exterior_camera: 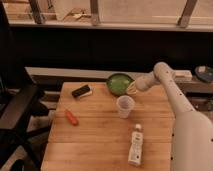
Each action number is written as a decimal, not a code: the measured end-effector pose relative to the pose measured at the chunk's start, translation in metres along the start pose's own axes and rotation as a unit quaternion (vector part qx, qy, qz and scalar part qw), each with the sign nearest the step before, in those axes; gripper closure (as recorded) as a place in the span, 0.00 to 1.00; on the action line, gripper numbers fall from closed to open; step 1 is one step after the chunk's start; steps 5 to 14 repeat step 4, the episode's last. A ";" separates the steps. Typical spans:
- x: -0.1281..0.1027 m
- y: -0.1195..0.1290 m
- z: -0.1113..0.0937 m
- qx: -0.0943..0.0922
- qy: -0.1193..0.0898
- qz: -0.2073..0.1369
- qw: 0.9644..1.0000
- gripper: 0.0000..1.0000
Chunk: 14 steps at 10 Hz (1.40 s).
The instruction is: Push the ceramic bowl across the table
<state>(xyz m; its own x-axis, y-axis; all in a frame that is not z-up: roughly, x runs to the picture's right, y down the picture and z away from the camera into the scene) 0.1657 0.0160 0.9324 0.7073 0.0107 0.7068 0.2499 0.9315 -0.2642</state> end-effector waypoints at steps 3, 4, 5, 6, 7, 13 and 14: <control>0.021 0.012 -0.032 -0.019 0.037 0.002 0.999 0.94; 0.029 0.017 -0.040 -0.022 0.049 0.009 0.999 0.94; 0.029 0.017 -0.040 -0.022 0.049 0.009 0.999 0.94; 0.029 0.017 -0.040 -0.022 0.049 0.009 0.999 0.94; 0.029 0.017 -0.040 -0.022 0.049 0.009 0.999 0.94; 0.029 0.017 -0.040 -0.022 0.049 0.009 0.999 0.94; 0.029 0.017 -0.040 -0.022 0.049 0.009 0.999 0.94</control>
